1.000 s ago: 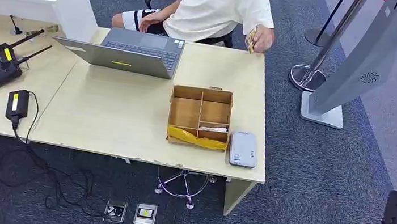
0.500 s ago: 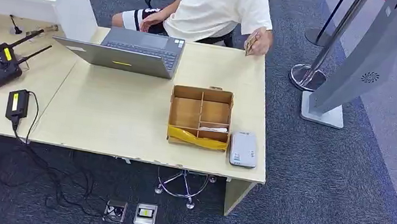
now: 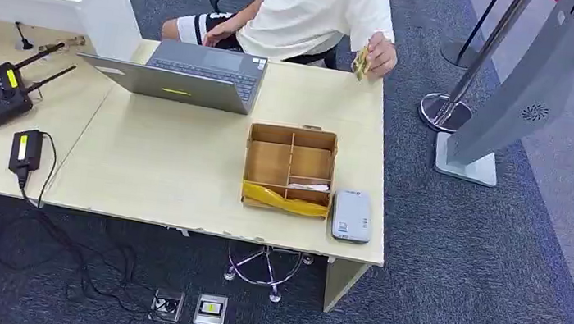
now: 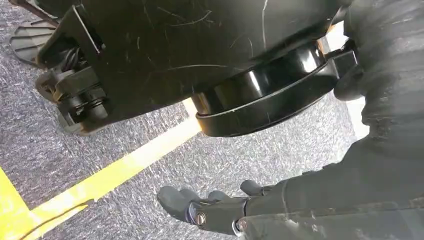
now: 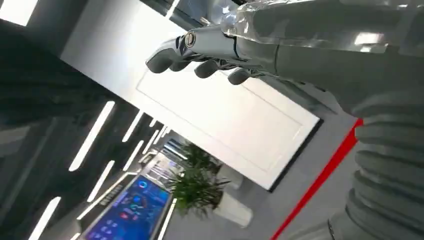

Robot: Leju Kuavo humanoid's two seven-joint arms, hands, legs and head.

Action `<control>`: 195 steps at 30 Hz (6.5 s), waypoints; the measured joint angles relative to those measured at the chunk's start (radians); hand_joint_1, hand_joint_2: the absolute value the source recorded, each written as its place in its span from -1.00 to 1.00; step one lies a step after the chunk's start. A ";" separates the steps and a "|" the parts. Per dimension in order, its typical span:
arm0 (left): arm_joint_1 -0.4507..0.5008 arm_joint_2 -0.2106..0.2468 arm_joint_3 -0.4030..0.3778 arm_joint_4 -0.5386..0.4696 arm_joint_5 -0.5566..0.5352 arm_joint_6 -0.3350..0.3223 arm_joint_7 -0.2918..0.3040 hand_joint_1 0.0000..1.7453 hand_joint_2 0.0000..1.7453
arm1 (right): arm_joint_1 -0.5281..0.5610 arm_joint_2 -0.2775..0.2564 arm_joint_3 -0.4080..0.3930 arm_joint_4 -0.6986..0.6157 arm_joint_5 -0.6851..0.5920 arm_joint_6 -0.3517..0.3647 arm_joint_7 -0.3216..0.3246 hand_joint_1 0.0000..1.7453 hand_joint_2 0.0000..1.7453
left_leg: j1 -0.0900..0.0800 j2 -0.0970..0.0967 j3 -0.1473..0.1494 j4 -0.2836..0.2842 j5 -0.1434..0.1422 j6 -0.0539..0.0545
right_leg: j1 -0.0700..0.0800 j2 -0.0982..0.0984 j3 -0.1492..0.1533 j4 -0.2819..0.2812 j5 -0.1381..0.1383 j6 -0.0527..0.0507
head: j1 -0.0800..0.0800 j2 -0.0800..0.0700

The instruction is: Pass the card to the sensor for recognition and then transmit it.

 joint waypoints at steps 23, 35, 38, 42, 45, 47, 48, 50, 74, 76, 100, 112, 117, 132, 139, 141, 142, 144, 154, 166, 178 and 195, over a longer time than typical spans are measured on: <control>-0.018 0.014 -0.045 -0.003 0.230 0.077 0.091 -1.00 1.00 | -0.067 -0.237 0.565 -0.261 0.171 0.005 0.290 -1.00 1.00 | 0.000 -0.001 -0.001 0.000 0.000 0.001 | 0.000 -0.002 0.000 0.000 0.000 0.000 | 0.000 0.000; -0.018 0.005 -0.046 -0.004 0.281 0.182 0.077 -1.00 1.00 | -0.048 -0.272 0.606 -0.281 0.176 0.005 0.301 -1.00 1.00 | 0.000 -0.001 -0.001 0.000 0.000 0.001 | 0.000 -0.002 -0.001 0.000 0.000 0.000 | 0.001 0.000; -0.018 0.006 -0.047 -0.004 0.291 0.192 0.062 -1.00 1.00 | -0.043 -0.290 0.626 -0.294 0.193 0.007 0.317 -1.00 1.00 | 0.000 -0.001 -0.001 0.000 0.000 0.001 | 0.000 -0.001 0.000 0.000 0.000 0.000 | 0.001 0.000; -0.018 0.006 -0.055 -0.007 0.299 0.176 0.048 -1.00 1.00 | -0.048 -0.301 0.673 -0.302 0.218 0.031 0.320 -1.00 1.00 | 0.000 -0.001 -0.001 0.000 0.000 0.001 | 0.000 -0.002 0.000 0.000 0.000 0.000 | 0.001 0.000; -0.018 0.006 -0.063 -0.008 0.300 0.161 0.037 -1.00 1.00 | -0.064 -0.303 0.711 -0.304 0.232 0.060 0.315 -1.00 1.00 | 0.001 -0.001 -0.001 0.000 0.000 0.001 | 0.000 -0.002 0.000 0.000 0.000 0.000 | 0.001 0.000; -0.018 0.006 -0.069 -0.009 0.299 0.149 0.026 -1.00 1.00 | -0.078 -0.303 0.750 -0.304 0.241 0.101 0.309 -1.00 1.00 | 0.001 -0.001 -0.001 0.000 0.000 0.000 | 0.001 -0.002 0.000 0.000 0.000 0.000 | 0.000 0.000; -0.018 0.007 -0.074 -0.011 0.299 0.142 0.022 -1.00 1.00 | -0.087 -0.303 0.764 -0.304 0.242 0.115 0.308 -1.00 1.00 | 0.001 -0.001 -0.001 0.000 0.000 0.001 | 0.001 -0.002 0.000 0.000 0.000 0.000 | 0.000 0.000; -0.018 0.009 -0.082 -0.012 0.299 0.132 0.013 -1.00 1.00 | -0.105 -0.303 0.800 -0.304 0.265 0.184 0.308 -1.00 1.00 | 0.001 -0.001 -0.001 0.000 0.000 0.001 | 0.001 -0.002 0.000 0.000 0.000 0.000 | 0.000 0.000; -0.028 0.020 -0.184 -0.018 0.302 0.082 -0.033 -1.00 1.00 | -0.464 -0.218 1.210 -0.161 0.069 0.656 0.323 -1.00 1.00 | 0.001 -0.004 -0.004 0.000 0.002 0.000 | 0.001 -0.005 -0.002 0.001 0.000 0.000 | 0.001 0.000; -0.028 0.020 -0.189 -0.018 0.301 0.084 -0.045 -1.00 1.00 | -0.491 -0.198 1.236 -0.131 0.051 0.676 0.327 -1.00 1.00 | 0.001 -0.004 -0.004 0.000 0.002 0.000 | 0.001 -0.004 -0.002 0.001 0.000 0.000 | 0.000 0.000; -0.105 0.027 -0.452 -0.142 -0.386 0.027 -0.028 -1.00 1.00 | -0.680 -0.002 1.446 0.335 -0.039 0.684 0.290 -1.00 1.00 | 0.003 -0.001 -0.006 0.001 0.002 0.000 | 0.003 -0.003 -0.005 0.001 0.000 0.000 | 0.002 0.000; -0.121 0.024 -0.430 -0.157 -0.581 -0.027 -0.032 -1.00 1.00 | -0.682 0.005 1.457 0.378 -0.046 0.660 0.305 -1.00 1.00 | 0.004 -0.001 -0.006 0.001 0.002 0.000 | 0.004 -0.002 -0.006 0.001 0.000 0.000 | 0.001 0.000; -0.114 0.023 -0.409 -0.159 -0.589 -0.027 -0.032 -1.00 1.00 | -0.676 0.005 1.457 0.381 -0.046 0.647 0.294 0.98 1.00 | 0.004 -0.001 -0.006 0.001 0.002 0.000 | 0.004 -0.001 -0.005 0.001 0.000 0.000 | 0.001 0.000; -0.092 0.023 -0.357 -0.164 -0.588 -0.020 -0.032 -1.00 1.00 | -0.641 0.001 1.456 0.381 -0.010 0.634 0.298 1.00 1.00 | 0.004 -0.001 -0.006 0.001 0.002 0.000 | 0.004 -0.001 -0.006 0.001 0.000 0.000 | 0.001 0.000; -0.084 0.023 -0.343 -0.168 -0.589 -0.019 -0.032 -1.00 1.00 | -0.624 -0.013 1.449 0.378 0.008 0.597 0.320 1.00 1.00 | 0.004 -0.001 -0.006 0.001 0.002 0.000 | 0.004 -0.001 -0.006 0.001 0.000 0.000 | 0.001 0.000; -0.081 0.023 -0.341 -0.169 -0.588 -0.016 -0.032 -1.00 1.00 | -0.616 -0.019 1.438 0.378 0.005 0.576 0.325 1.00 1.00 | 0.004 -0.001 -0.006 0.001 0.002 0.000 | 0.004 -0.001 -0.006 0.001 0.000 0.000 | 0.001 0.000; -0.079 0.024 -0.339 -0.170 -0.587 -0.013 -0.032 -1.00 1.00 | -0.611 -0.023 1.431 0.378 0.001 0.561 0.326 1.00 1.00 | 0.004 -0.001 -0.006 0.001 0.002 0.000 | 0.004 -0.001 -0.006 0.001 0.000 0.000 | 0.001 0.000; -0.076 0.024 -0.335 -0.171 -0.581 -0.007 -0.034 -1.00 1.00 | -0.599 -0.034 1.415 0.379 -0.016 0.514 0.333 1.00 1.00 | 0.004 -0.001 -0.006 0.001 0.002 0.000 | 0.004 -0.001 -0.006 0.001 0.000 0.000 | 0.001 0.000; -0.052 0.029 -0.329 -0.181 -0.547 0.019 -0.037 -1.00 1.00 | -0.503 -0.090 1.288 0.473 -0.164 0.306 0.306 1.00 1.00 | 0.004 -0.001 -0.006 0.001 0.001 0.000 | 0.004 -0.001 -0.006 0.000 0.000 0.000 | 0.000 0.000; -0.048 0.034 -0.329 -0.185 -0.522 0.026 -0.052 -1.00 1.00 | -0.447 -0.082 1.253 0.708 -0.271 0.295 0.248 1.00 1.00 | 0.005 -0.001 -0.007 0.001 0.001 0.000 | 0.005 -0.001 -0.006 0.001 0.000 -0.001 | 0.001 0.000; -0.048 0.034 -0.329 -0.186 -0.514 0.012 -0.052 -1.00 1.00 | -0.423 -0.053 1.266 0.811 -0.266 0.294 0.264 1.00 1.00 | 0.005 -0.001 -0.007 0.001 0.001 0.000 | 0.005 -0.002 -0.006 0.000 0.000 -0.001 | 0.001 0.000; -0.050 0.034 -0.329 -0.186 -0.506 -0.007 -0.047 -1.00 1.00 | -0.410 -0.053 1.280 0.856 -0.212 0.366 0.315 1.00 1.00 | 0.005 -0.001 -0.006 0.001 0.001 0.000 | 0.005 -0.001 -0.006 0.000 0.000 -0.001 | 0.001 0.000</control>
